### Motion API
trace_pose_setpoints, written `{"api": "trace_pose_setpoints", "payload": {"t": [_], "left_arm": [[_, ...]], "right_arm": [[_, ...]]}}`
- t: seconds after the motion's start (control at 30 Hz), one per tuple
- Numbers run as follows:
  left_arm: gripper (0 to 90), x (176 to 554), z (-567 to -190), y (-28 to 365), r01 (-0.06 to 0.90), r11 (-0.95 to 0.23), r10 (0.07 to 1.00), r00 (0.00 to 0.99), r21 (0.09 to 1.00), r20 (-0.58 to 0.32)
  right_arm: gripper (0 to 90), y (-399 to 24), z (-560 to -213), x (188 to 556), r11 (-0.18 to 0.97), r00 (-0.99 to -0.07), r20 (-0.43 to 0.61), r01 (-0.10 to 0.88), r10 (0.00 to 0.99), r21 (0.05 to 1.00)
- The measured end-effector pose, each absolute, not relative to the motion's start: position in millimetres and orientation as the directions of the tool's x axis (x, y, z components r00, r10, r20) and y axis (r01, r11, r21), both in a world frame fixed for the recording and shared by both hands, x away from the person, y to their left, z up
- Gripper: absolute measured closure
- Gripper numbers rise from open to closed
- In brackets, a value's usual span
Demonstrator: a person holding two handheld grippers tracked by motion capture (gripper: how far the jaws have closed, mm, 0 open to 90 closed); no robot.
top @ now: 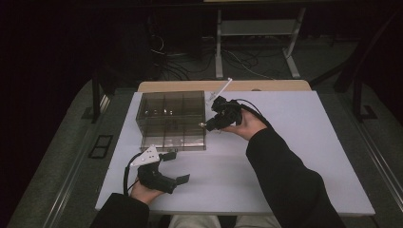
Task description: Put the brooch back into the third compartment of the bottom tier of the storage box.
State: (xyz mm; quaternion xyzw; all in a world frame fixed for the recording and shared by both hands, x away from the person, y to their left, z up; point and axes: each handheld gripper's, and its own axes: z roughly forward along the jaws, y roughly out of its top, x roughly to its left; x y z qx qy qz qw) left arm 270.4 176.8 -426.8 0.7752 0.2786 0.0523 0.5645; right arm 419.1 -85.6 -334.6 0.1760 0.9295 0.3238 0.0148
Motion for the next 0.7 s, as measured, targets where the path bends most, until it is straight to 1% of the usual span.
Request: {"api": "trace_pose_setpoints", "payload": {"t": [0.33,0.7], "left_arm": [[0.0,270.5,-426.8,176.7,0.372,-0.206,0.489,0.84,0.905,-0.234],[0.0,270.5,-426.6,177.3,0.369,-0.207,0.489,0.841,0.906,-0.231]], "right_arm": [[78.7,-73.0,-336.8,421.7,0.739,-0.94,0.073,0.308,0.332,0.599],[78.7,-61.0,-346.1,428.3,0.73,-0.94,0.082,0.312,0.332,0.608]]}}
